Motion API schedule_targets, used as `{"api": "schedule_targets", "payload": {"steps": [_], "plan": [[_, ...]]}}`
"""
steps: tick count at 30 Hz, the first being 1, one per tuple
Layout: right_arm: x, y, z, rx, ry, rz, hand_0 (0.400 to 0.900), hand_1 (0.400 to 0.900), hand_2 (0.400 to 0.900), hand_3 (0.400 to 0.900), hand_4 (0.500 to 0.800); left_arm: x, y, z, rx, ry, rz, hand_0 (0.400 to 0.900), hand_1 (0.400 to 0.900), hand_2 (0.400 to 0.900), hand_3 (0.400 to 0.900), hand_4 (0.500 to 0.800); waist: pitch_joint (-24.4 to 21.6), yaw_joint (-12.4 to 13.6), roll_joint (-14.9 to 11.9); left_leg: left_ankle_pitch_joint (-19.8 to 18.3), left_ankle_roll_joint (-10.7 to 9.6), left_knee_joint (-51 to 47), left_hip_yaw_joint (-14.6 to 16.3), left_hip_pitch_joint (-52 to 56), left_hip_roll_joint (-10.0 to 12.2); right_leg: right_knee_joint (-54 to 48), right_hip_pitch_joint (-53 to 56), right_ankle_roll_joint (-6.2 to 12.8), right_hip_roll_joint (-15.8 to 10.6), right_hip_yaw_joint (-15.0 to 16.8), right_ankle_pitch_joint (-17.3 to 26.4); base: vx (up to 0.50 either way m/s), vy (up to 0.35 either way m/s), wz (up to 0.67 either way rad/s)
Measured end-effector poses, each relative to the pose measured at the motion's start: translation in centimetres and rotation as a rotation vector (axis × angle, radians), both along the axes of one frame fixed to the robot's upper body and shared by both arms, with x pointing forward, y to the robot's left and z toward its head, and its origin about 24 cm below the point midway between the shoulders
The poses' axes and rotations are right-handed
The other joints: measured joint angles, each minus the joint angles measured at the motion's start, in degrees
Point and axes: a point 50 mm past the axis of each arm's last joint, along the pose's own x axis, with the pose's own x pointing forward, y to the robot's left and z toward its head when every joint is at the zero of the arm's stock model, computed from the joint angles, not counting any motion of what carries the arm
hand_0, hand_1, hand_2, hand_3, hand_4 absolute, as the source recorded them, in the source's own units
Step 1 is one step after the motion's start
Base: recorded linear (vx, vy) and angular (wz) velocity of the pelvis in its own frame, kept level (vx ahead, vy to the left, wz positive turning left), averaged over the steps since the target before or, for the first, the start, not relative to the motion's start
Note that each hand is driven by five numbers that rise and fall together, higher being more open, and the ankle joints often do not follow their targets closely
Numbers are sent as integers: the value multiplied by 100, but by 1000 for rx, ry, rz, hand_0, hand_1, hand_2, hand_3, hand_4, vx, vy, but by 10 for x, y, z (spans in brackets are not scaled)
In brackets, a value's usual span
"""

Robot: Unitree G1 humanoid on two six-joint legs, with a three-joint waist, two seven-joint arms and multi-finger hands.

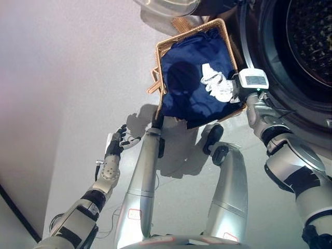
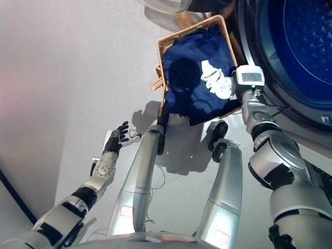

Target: Put the clothes in the basket into the washing machine.

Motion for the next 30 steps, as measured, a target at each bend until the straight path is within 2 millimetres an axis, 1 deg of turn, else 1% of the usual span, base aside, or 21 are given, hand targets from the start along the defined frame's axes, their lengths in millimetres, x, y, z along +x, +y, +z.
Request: {"api": "schedule_targets", "payload": {"steps": [1, 3, 5, 8, 11, 13, 14, 15, 16, 17, 18, 20, 21, 22, 23, 24, 25, 26, 28, 29, 30], "plan": [[-2, 0, -7, 9, 18, 0, 400, 400, 400, 400, 500, 0, -1, -1, -1, 6, 2, 900, 900, 900, 900, 800, 1, -13, 0, 29, 3, -129, 1, 122, 12, -134, 118, 5, 4, -13, 18, 55, -39, -3], [-10, 2, -30, 51, 68, -7, 400, 400, 400, 400, 500, -4, 0, -7, 2, 33, 11, 900, 900, 900, 900, 800, 3, -57, -2, 113, 30, -453, 20, 489, 38, -451, 488, 51, 17, -63, 93, 66, -47, -4], [-18, 7, -52, 133, 105, -14, 400, 400, 400, 400, 500, -9, 4, -13, 14, 63, 26, 900, 900, 900, 900, 800, 5, -117, -7, 254, 38, -973, 36, 977, 94, -969, 971, 78, 58, -131, 255, 72, -20, -12], [-34, 11, -83, 263, 147, -38, 400, 400, 400, 400, 500, -17, 8, -21, 21, 100, 45, 900, 900, 900, 900, 800, 12, -235, -19, 496, 72, -1817, 137, 1809, 110, -1740, 1700, 164, 99, -164, 495, 99, 0, -24], [-58, 20, -121, 505, 171, -99, 400, 400, 400, 400, 500, -31, 14, -32, 24, 146, 77, 900, 900, 900, 900, 800, 13, -317, -24, 682, 125, -2644, 283, 2759, 199, -2690, 2610, 234, 247, -162, 803, 100, 25, -29], [-76, 25, -144, 753, 153, -189, 400, 400, 400, 400, 500, -40, 15, -40, 25, 179, 90, 900, 900, 900, 900, 800, 12, -416, -27, 835, 188, -3142, 395, 3326, 217, -3212, 3137, 295, 284, -157, 1026, 70, 39, -32], [-83, 29, -153, 882, 132, -243, 400, 400, 400, 400, 500, -44, 16, -43, 25, 192, 94, 900, 900, 900, 900, 800, 8, -472, -24, 868, 210, -3355, 441, 3543, 223, -3446, 3351, 327, 309, -142, 1093, 105, 11, -25], [-88, 30, -158, 961, 120, -281, 400, 400, 400, 400, 500, -45, 16, -44, 26, 197, 96, 900, 900, 900, 900, 800, 8, -487, -23, 881, 223, -3476, 483, 3659, 238, -3579, 3456, 331, 328, -125, 1138, 152, 17, -37], [-104, 33, -175, 1183, 92, -395, 400, 400, 400, 400, 500, -48, 17, -46, 20, 209, 108, 900, 900, 900, 900, 800, 5, -511, -16, 945, 239, -3731, 581, 3938, 296, -3948, 3735, 377, 375, -90, 1322, 134, 18, -32], [-109, 34, -180, 1287, 69, -442, 400, 400, 400, 400, 500, -51, 17, -48, 9, 216, 122, 900, 900, 900, 900, 800, 5, -497, -13, 964, 254, -3873, 651, 4117, 298, -4149, 3904, 408, 392, -108, 1420, 180, 23, -38], [-121, 35, -191, 1375, 74, -492, 400, 400, 400, 400, 500, -54, 18, -50, -1, 224, 136, 900, 900, 900, 900, 800, 7, -504, -8, 974, 263, -4029, 713, 4340, 328, -4344, 4094, 400, 393, -97, 1483, 200, 2, -20], [-134, 35, -201, 1519, 43, -547, 400, 400, 400, 400, 500, -61, 19, -55, -3, 246, 148, 900, 900, 900, 900, 800, -22, -513, 42, 974, 265, -4270, 738, 4687, 307, -4627, 4410, 378, 405, -86, 1533, 161, -59, 38], [-135, 34, -204, 1598, -12, -635, 400, 400, 400, 400, 500, -52, 12, -52, -36, 235, 150, 900, 900, 900, 900, 800, -67, -331, 160, 1033, 284, -4253, 705, 4714, 322, -4536, 4526, 545, 286, -243, 1492, 101, -117, 80], [-131, 9, -198, 1667, -105, -828, 400, 400, 400, 400, 500, -40, -6, -49, -127, 221, 167, 900, 900, 900, 900, 800, -178, -69, 347, 1043, 190, -4248, 404, 4674, 355, -4425, 4599, 516, 257, -491, 1373, 114, -85, 59], [-125, -6, -190, 1642, -129, -861, 400, 400, 400, 400, 500, -39, -17, -47, -141, 189, 138, 900, 900, 900, 900, 800, -317, 26, 582, 1128, 153, -4356, 229, 4580, 355, -4530, 4629, 518, 246, -601, 1358, 101, -22, 32], [-98, -23, -158, 1654, -236, -791, 400, 400, 400, 400, 500, -43, -16, -46, -118, 170, 87, 900, 900, 900, 900, 800, -378, 96, 789, 1334, 156, -4644, 193, 4650, 324, -4589, 4662, 498, 221, -713, 1386, 73, 25, 10], [-76, -37, -125, 1719, -354, -763, 400, 400, 400, 400, 500, -48, -14, -47, -101, 171, 53, 900, 900, 900, 900, 800, -401, 136, 941, 1473, 167, -4852, 191, 4721, 292, -4579, 4643, 501, 204, -729, 1401, 81, 27, -5], [-56, -47, -89, 1799, -481, -712, 400, 400, 400, 400, 500, -57, -12, -53, -96, 197, 52, 900, 900, 900, 900, 800, -436, 195, 1069, 1534, 187, -4964, 201, 4782, 292, -4576, 4640, 514, 185, -729, 1408, 85, 12, -10], [-27, -48, -31, 1877, -610, -527, 400, 400, 400, 400, 500, -82, -5, -68, -81, 275, 73, 900, 900, 900, 900, 800, -534, 276, 1213, 1554, 210, -5015, 239, 4865, 273, -4591, 4666, 521, 157, -678, 1412, 86, -12, -5], [-16, -46, -2, 1899, -660, -412, 400, 400, 400, 400, 500, -96, 1, -75, -68, 319, 87, 900, 900, 900, 900, 800, -543, 332, 1226, 1556, 211, -5056, 252, 4952, 278, -4591, 4705, 522, 167, -640, 1412, 73, -20, 5], [-7, -40, 19, 1920, -682, -336, 400, 400, 400, 400, 500, -106, 5, -80, -60, 358, 96, 900, 900, 900, 900, 800, -552, 363, 1238, 1556, 210, -5081, 240, 5020, 284, -4586, 4771, 536, 172, -651, 1400, 65, -27, 12]]}}
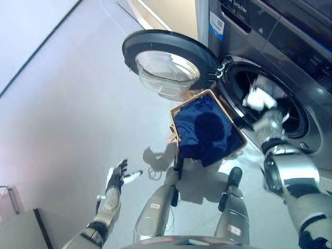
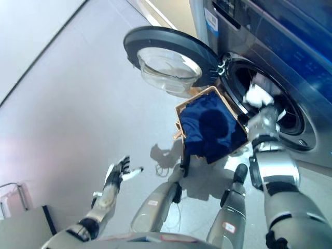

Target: Put the clothes in the basket into the washing machine.

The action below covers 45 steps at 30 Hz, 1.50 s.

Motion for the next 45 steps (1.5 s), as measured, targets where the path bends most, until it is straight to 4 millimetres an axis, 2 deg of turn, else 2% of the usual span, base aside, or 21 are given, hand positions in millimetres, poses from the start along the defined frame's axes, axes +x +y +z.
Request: {"api": "schedule_targets", "payload": {"steps": [1, 3, 5, 6, 7, 15, 26, 30, 33, 36, 38, 41, 42, 45], "plan": [[2, -1, 7, 52, 18, -25, 400, 400, 400, 400, 500, -8, 0, -4, -3, 28, -6, 900, 900, 900, 900, 800, -54, 19, 48, 5, -7, -18, -44, 8, 1, -2, 39, 23, -2, -40, -19, 57, -33, 13], [-2, -5, -2, 80, 65, -56, 400, 400, 400, 400, 500, -22, 0, -10, -7, 69, -11, 900, 900, 900, 900, 800, -91, 61, 69, 12, -17, -34, -133, -3, 0, 4, 60, 48, -8, -87, -42, 52, -30, 12], [-2, -5, -1, 78, 63, -54, 400, 400, 400, 400, 500, -28, -4, -15, -14, 107, -31, 900, 900, 900, 900, 800, -94, 93, 72, 31, -21, -51, -146, -15, -1, 3, 48, 50, -8, -93, -38, 49, -30, 10], [-1, -5, 1, 79, 61, -57, 578, 578, 578, 578, 607, -29, -5, -15, -16, 112, -42, 900, 900, 900, 900, 800, -94, 94, 72, 32, -22, -52, -158, -16, -2, 0, 53, 50, -8, -98, -38, 36, -33, 6], [0, -6, 6, 78, 52, -59, 900, 900, 900, 900, 800, -28, -6, -15, -16, 110, -51, 900, 900, 900, 900, 800, -94, 95, 72, 36, -26, -58, -165, -16, 0, 0, 54, 52, -7, -100, -40, 20, -25, 5], [0, -10, 19, 100, 12, -105, 900, 900, 900, 900, 800, -20, -10, -11, -30, 76, -68, 900, 900, 900, 900, 800, -178, 98, 188, 141, -32, -229, -196, -11, 2, -9, 3, 53, -9, -126, -40, 5, -6, 2], [1, -10, 20, 106, -7, -78, 900, 900, 900, 900, 800, -21, -18, -13, -100, 101, -140, 900, 900, 900, 900, 800, -438, 171, 535, 142, -33, -225, -179, 10, 2, -2, 7, 60, -11, -106, -44, 2, 5, -1], [0, -11, 17, 107, 2, -73, 900, 900, 900, 900, 800, -22, -20, -13, -112, 107, -150, 900, 900, 900, 900, 800, -444, 180, 543, 143, -33, -223, -173, 59, 1, -6, 52, 59, -12, -101, -43, 9, 3, -4], [-1, -9, 6, 101, 29, -52, 900, 900, 900, 900, 800, -23, -22, -14, -117, 115, -152, 900, 900, 900, 900, 800, -442, 179, 540, 142, -33, -228, -174, 151, 3, -4, 148, 87, -10, -92, -65, -7, -20, -6], [-10, -11, -21, 62, 101, -38, 900, 900, 900, 900, 800, -24, -25, -16, -124, 134, -153, 900, 900, 900, 900, 800, -429, 73, 517, 138, -39, -233, -190, 320, 8, -14, 362, 112, 7, -80, -106, 1, -58, -4], [-17, -5, -50, 35, 188, -9, 900, 900, 900, 900, 800, -25, -29, -17, -132, 138, -156, 900, 900, 900, 900, 800, -436, 14, 436, 124, -55, -235, -189, 454, 20, -15, 494, 115, 21, -85, -137, 14, -63, -7], [-39, 16, -110, 9, 347, 78, 900, 900, 900, 900, 800, -32, -26, -22, -123, 182, -140, 900, 900, 900, 900, 800, -528, -143, 98, 40, -107, -249, -169, 628, 112, -46, 643, 74, 115, -69, -195, -4, -39, -14], [-49, 26, -133, 18, 411, 109, 900, 900, 900, 900, 800, -36, -25, -24, -120, 207, -136, 900, 900, 900, 900, 800, -594, -277, -43, 7, -116, -248, -166, 648, 140, -53, 661, 51, 135, -77, -209, 11, -38, -20], [-103, 45, -204, 45, 638, 186, 900, 900, 900, 900, 800, -52, -19, -32, -98, 293, -128, 900, 900, 900, 900, 800, -819, -431, -451, -100, -148, -314, -79, 863, 200, -196, 833, 6, 204, -15, -180, 18, -20, -24]]}}
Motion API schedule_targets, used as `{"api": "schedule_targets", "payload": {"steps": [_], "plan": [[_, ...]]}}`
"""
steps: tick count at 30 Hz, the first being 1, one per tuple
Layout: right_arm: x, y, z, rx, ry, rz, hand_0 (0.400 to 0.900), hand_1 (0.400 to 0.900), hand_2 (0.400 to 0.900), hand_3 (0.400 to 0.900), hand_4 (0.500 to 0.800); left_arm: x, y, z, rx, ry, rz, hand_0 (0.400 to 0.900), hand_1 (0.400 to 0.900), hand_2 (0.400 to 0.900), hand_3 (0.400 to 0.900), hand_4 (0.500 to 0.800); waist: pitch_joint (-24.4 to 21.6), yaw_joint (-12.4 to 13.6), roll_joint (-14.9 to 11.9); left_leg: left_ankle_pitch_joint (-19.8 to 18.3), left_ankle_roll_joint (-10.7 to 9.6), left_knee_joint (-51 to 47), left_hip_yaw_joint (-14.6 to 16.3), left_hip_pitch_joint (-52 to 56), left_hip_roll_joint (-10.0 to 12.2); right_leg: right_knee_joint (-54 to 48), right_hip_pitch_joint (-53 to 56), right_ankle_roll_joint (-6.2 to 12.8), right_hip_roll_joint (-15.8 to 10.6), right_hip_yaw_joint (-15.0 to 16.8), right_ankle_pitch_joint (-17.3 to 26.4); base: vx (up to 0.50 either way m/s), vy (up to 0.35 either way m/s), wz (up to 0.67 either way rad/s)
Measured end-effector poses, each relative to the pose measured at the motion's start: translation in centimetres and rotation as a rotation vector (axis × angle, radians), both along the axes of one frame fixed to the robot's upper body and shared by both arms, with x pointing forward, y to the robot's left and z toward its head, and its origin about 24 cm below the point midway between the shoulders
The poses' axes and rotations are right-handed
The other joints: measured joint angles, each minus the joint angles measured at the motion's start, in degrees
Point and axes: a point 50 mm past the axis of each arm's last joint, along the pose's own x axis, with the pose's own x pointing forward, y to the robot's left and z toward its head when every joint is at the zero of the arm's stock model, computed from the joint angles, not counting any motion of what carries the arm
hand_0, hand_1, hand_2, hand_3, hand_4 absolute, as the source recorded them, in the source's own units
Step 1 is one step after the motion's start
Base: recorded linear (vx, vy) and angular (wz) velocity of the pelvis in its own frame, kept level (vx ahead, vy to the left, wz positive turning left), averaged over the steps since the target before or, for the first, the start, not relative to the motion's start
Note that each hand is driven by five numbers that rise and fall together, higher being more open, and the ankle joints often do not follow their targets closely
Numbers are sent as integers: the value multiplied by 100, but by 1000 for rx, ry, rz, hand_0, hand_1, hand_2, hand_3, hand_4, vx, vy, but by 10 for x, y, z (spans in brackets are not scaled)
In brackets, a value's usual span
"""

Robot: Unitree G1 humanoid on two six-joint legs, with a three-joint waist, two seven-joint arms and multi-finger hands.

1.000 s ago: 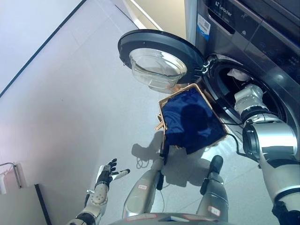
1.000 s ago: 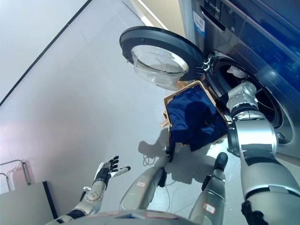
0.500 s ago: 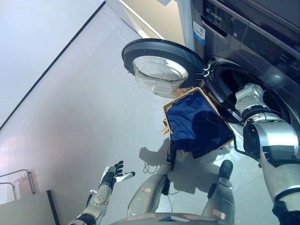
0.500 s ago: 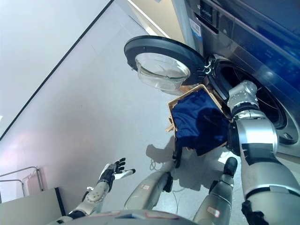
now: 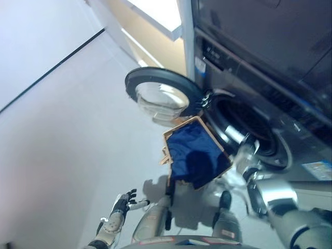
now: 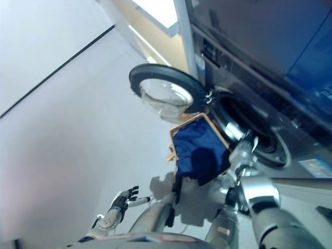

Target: Put the clothes in the basket into the washing machine.

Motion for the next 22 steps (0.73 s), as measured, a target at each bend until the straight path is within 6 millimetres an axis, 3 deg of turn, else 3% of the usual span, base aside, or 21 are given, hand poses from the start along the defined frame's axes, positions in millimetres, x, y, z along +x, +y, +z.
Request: {"api": "schedule_targets", "payload": {"steps": [3, 6, 9, 12, 15, 22], "plan": [[-57, -1, -43, -55, 181, 76, 900, 900, 900, 900, 800, -13, 4, -5, 8, 53, 39, 900, 900, 900, 900, 800, -107, -132, -179, -26, 25, -84, 127, 318, 19, -318, 359, -75, 54, 82, 91, 25, -15, -19], [-128, -7, -77, -112, 391, 152, 900, 900, 900, 900, 800, -21, 11, -7, 30, 69, 96, 900, 900, 900, 900, 800, -293, -309, -360, -108, 32, -135, 218, 647, 49, -693, 801, -56, 110, 91, 204, 37, -25, -10], [-187, -4, -95, -147, 551, 253, 900, 900, 900, 900, 800, -32, 20, -8, 69, 96, 112, 900, 900, 900, 900, 800, -562, -486, -586, -200, 9, -161, 251, 933, 106, -1020, 1211, -66, 195, 89, 273, 3, -9, -4], [-223, -3, -102, -172, 654, 353, 900, 900, 900, 900, 800, -37, 20, -10, 78, 118, 89, 900, 900, 900, 900, 800, -723, -614, -691, -284, -12, -161, 282, 1158, 144, -1236, 1527, -74, 245, 92, 319, 10, -9, -11], [-246, 2, -106, -159, 712, 415, 900, 900, 900, 900, 800, -45, 20, -12, 68, 156, 65, 900, 900, 900, 900, 800, -855, -720, -715, -371, -16, -163, 369, 1357, 187, -1393, 1760, -102, 290, 111, 345, 20, 8, -13], [-258, 5, -108, -131, 739, 448, 900, 900, 900, 900, 800, -72, 18, -18, 43, 249, 10, 900, 900, 900, 900, 800, -1117, -750, -602, -512, -37, -165, 531, 1692, 226, -1514, 2046, -91, 338, 261, 360, 3, 8, -8]]}}
